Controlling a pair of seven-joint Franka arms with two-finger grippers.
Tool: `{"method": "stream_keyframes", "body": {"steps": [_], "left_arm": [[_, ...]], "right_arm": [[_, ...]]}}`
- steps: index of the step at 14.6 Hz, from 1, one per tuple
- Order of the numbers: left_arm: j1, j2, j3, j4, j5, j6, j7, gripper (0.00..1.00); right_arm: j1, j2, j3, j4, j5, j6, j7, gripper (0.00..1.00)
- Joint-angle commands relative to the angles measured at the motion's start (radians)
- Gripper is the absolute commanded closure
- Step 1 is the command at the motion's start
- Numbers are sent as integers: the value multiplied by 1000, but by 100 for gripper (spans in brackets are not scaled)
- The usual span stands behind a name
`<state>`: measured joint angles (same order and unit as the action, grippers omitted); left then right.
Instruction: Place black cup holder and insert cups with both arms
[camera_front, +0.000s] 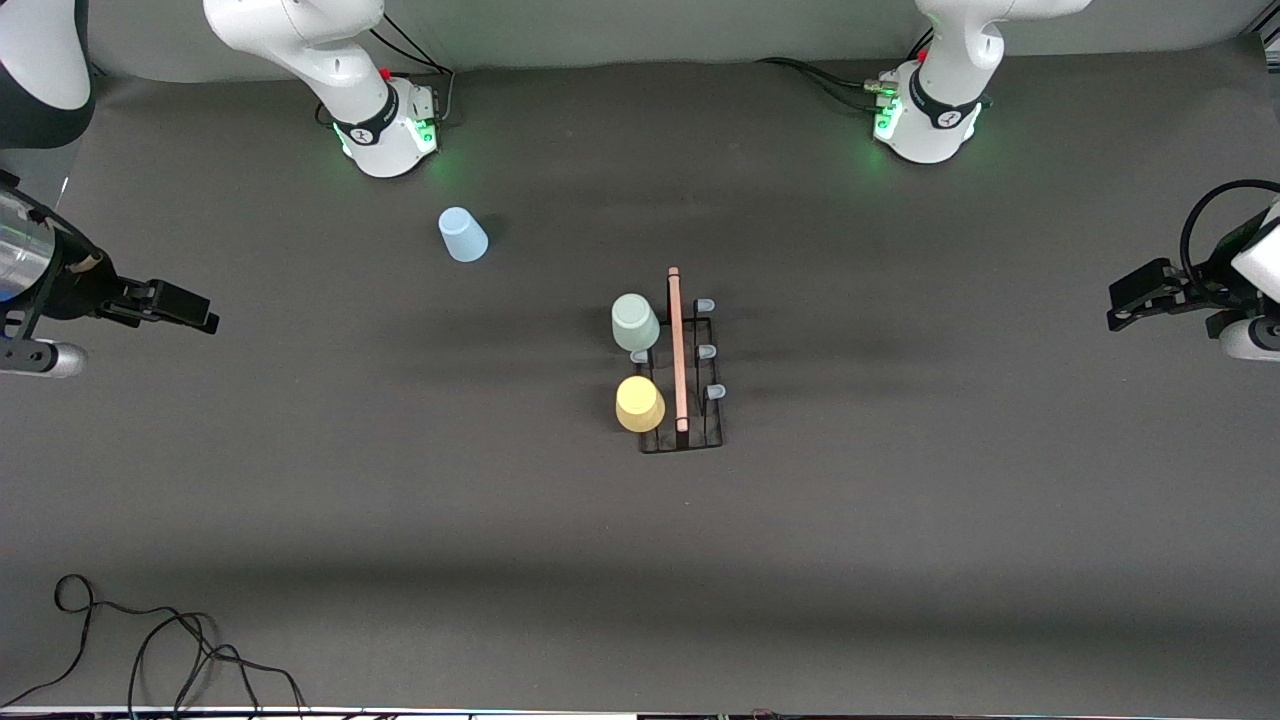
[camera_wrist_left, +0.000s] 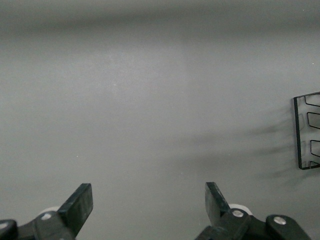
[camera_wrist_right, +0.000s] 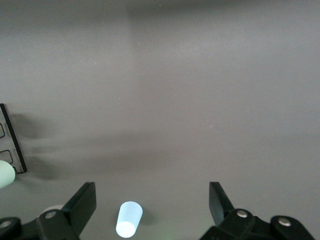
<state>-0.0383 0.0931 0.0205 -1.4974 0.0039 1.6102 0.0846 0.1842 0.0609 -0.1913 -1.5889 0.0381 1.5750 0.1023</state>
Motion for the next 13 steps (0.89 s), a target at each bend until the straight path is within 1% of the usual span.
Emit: {"method": "stream_keyframes", "body": {"steps": [1, 5, 8, 13], "left_arm": [[0, -12, -1, -1, 4, 1, 1, 0], [2, -10, 1, -4, 5, 1, 1, 0], [3, -10, 1, -4, -8, 1, 4, 0], [15, -9, 1, -4, -12, 4, 4, 0]], "right_arm": [[-38, -50, 20, -62, -46, 37, -90, 0], [-52, -61, 20, -46, -49, 39, -110, 0], [-52, -38, 18, 15, -50, 25, -110, 0], [-55, -41, 18, 17, -44, 25, -107, 0]]}}
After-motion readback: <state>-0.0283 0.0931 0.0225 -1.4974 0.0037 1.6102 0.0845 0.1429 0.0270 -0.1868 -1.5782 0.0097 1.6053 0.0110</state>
